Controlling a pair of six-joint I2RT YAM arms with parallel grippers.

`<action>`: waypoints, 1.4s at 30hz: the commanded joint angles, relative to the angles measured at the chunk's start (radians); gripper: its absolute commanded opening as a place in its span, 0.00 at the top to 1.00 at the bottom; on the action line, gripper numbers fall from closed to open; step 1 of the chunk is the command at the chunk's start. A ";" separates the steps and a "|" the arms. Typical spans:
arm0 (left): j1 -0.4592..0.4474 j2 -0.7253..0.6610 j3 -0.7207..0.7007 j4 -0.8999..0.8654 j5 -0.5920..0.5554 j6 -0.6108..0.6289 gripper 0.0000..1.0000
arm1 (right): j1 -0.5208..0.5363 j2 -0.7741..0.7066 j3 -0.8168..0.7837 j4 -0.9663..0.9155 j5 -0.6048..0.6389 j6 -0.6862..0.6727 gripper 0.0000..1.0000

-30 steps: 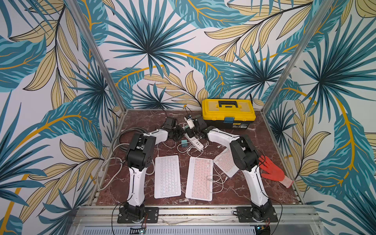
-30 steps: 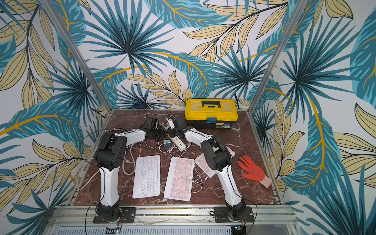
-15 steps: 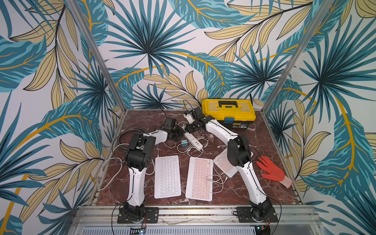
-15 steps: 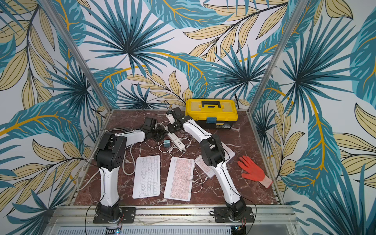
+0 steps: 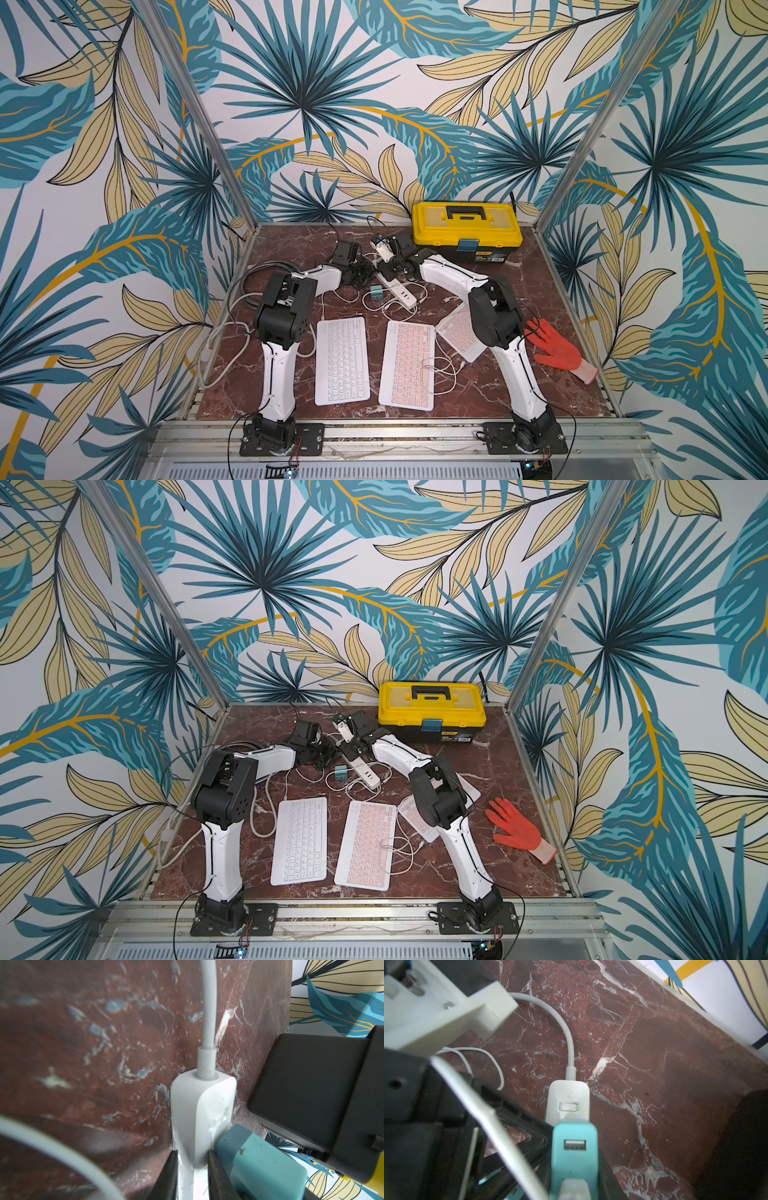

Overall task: Unplug the wireless keyboard
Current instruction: Remove the plug from the socket.

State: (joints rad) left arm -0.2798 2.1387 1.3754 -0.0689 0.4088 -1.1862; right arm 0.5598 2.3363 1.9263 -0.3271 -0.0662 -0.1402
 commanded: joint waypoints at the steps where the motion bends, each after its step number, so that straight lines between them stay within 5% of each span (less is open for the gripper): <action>1: 0.008 0.078 -0.075 -0.212 -0.093 0.008 0.74 | -0.050 -0.016 0.078 0.014 -0.255 0.183 0.84; 8: 0.008 0.080 -0.082 -0.180 -0.094 0.009 0.74 | -0.106 0.012 0.063 0.093 -0.427 0.381 0.84; 18: 0.008 0.099 -0.079 -0.181 -0.083 0.010 0.74 | 0.028 -0.048 0.032 0.018 -0.087 0.058 0.84; 24: 0.009 0.106 -0.082 -0.183 -0.087 -0.002 0.73 | 0.101 -0.096 -0.110 0.161 -0.018 -0.153 0.84; 33: 0.010 0.109 -0.079 -0.183 -0.083 0.006 0.73 | 0.092 -0.112 -0.241 0.301 -0.053 -0.016 0.84; 37: 0.011 0.103 -0.084 -0.186 -0.083 0.014 0.73 | 0.060 -0.055 -0.082 0.149 -0.098 0.084 0.84; 42: 0.010 0.104 -0.086 -0.186 -0.077 0.021 0.73 | 0.025 0.113 0.305 -0.267 -0.159 0.091 0.84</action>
State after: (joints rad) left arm -0.2714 2.1414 1.3579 -0.0326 0.4271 -1.1824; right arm 0.5697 2.4008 2.0754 -0.4335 -0.0742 -0.0818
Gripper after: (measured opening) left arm 0.272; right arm 0.308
